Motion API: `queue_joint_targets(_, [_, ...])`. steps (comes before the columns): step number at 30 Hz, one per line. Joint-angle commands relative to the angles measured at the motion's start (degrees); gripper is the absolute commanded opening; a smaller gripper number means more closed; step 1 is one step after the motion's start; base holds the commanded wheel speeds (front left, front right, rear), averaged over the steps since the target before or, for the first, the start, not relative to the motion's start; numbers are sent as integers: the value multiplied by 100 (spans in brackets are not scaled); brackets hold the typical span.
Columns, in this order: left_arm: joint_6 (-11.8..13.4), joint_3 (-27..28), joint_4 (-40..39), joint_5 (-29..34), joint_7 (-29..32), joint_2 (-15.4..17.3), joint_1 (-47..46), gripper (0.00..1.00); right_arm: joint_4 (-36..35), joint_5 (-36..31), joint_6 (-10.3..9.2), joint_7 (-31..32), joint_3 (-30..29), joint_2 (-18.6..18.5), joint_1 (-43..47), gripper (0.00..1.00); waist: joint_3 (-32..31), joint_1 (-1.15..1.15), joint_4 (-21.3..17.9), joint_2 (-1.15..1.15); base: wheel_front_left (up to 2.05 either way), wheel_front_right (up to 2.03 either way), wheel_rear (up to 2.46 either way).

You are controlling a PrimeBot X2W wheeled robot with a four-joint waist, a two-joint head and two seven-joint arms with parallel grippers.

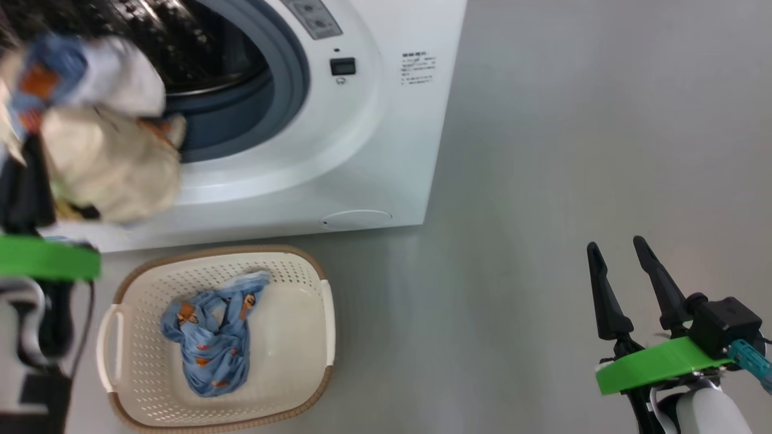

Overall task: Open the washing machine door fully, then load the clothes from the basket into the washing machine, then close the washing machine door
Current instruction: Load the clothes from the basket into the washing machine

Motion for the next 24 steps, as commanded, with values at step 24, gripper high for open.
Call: queue_joint_targets(24, [-9, -959, 3608, -541, -77, 618, -3391, 0, -249, 31, 8, -28, 573, 219, -495, 100, 982, 0, -898, 0, 0, 0, 0])
